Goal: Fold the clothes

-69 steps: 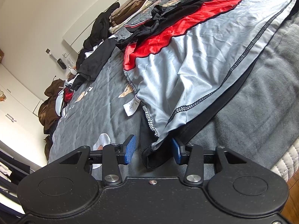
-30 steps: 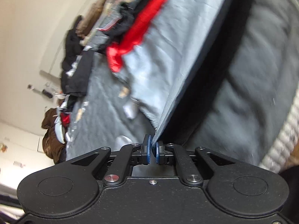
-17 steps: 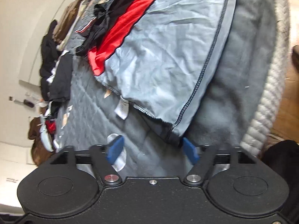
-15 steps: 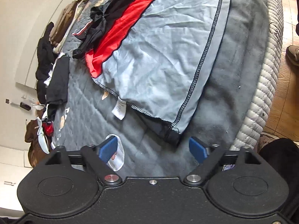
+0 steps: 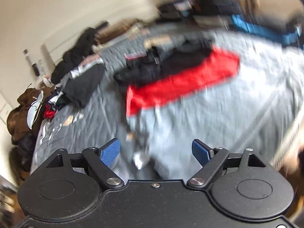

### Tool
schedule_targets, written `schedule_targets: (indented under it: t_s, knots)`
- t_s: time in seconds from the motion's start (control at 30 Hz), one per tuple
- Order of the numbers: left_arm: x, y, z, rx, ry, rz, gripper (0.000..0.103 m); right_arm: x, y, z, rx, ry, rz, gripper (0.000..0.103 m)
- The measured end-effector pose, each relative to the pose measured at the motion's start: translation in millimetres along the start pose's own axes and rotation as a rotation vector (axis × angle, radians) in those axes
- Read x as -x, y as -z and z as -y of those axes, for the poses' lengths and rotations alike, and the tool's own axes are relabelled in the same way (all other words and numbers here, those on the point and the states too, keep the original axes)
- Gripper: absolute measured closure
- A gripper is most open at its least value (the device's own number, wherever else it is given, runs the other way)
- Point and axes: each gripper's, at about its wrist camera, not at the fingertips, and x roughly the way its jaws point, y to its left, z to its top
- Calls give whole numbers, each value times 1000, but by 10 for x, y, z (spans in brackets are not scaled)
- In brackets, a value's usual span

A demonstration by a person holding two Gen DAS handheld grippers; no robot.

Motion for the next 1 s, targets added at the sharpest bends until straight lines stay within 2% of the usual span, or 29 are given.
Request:
schedule_targets:
  t_s: [0.07, 0.2, 0.3, 0.37, 0.47, 0.57, 0.7, 0.77, 1.0]
  knots:
    - [-108, -191, 87, 110, -10, 74, 21, -43, -121, 85, -135, -9, 86, 55]
    - [-548, -310, 275, 218, -44, 106, 21, -283, -341, 121, -345, -26, 205, 54]
    - [-879, -399, 416, 299, -70, 130, 26, -562, -450, 112, -475, -70, 247, 54]
    - [-1017, -287, 347, 382, -60, 138, 35, -754, -503, 108, -547, -117, 259, 54]
    - [-1256, -329, 273, 417, -70, 99, 48, -1046, -599, 96, -598, -190, 244, 54]
    - [-1203, -403, 165, 400, -96, 131, 55, -1265, -716, 128, -618, -225, 229, 54]
    - [-1244, -484, 96, 349, -145, 143, 55, -1505, -932, 164, -624, -248, 206, 54]
    - [-1289, -517, 46, 356, -165, 142, 55, -1602, -1086, 170, -598, -252, 200, 54]
    - [-1499, -572, -114, 459, -148, 111, 55, -1971, -1804, 223, -443, -330, 213, 54]
